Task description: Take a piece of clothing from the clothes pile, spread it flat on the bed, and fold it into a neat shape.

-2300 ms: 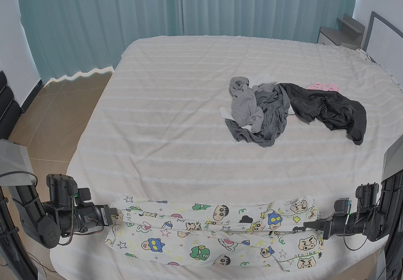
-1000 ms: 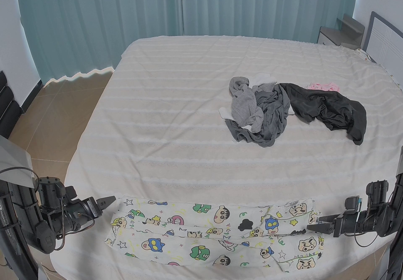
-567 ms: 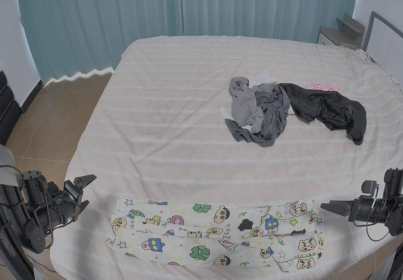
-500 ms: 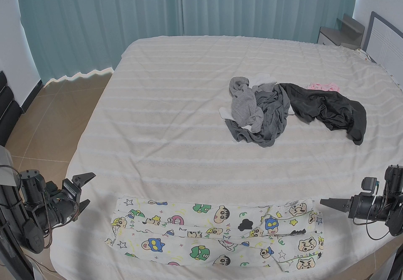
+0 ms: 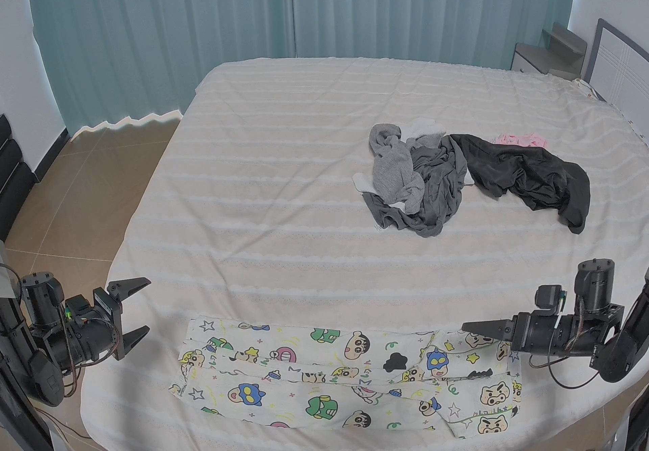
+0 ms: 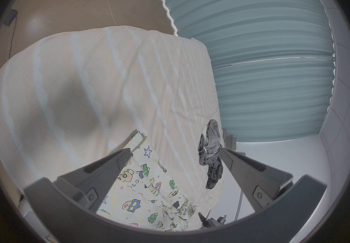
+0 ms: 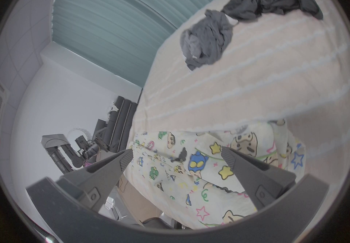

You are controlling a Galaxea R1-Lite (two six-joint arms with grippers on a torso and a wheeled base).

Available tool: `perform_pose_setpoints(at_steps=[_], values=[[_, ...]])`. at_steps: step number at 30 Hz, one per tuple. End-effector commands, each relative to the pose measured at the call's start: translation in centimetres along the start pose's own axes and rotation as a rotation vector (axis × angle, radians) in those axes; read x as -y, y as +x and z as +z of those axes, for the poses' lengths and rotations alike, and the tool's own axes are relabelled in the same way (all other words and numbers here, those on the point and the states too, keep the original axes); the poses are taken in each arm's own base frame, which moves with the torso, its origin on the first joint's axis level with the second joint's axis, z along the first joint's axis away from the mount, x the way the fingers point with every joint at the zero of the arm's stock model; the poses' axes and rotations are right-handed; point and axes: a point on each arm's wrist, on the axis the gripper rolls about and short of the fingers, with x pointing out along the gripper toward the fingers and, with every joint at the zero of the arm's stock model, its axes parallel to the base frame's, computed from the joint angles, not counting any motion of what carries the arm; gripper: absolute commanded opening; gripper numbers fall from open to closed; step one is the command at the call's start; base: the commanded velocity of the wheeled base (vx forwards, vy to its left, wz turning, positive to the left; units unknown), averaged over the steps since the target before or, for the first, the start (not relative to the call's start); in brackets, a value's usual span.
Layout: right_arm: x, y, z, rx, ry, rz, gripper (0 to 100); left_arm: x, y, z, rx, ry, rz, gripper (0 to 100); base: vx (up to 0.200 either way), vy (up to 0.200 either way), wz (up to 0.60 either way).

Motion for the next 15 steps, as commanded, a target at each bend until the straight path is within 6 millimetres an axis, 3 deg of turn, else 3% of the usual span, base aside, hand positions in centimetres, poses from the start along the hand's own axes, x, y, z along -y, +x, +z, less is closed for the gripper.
perform_pose_setpoints(at_steps=[1, 15], values=[[2.4, 2.6, -1.8, -0.11, 0.061, -0.089, 100, -0.4, -0.2, -0.1, -0.008, -0.022, 0.017, 100, 0.0, 0.0, 0.0], [3.2, 2.2, -2.8, -0.098, 0.065, -0.25, 100, -0.6, -0.1, 0.0, -0.006, -0.021, 0.026, 100, 0.0, 0.0, 0.0]])
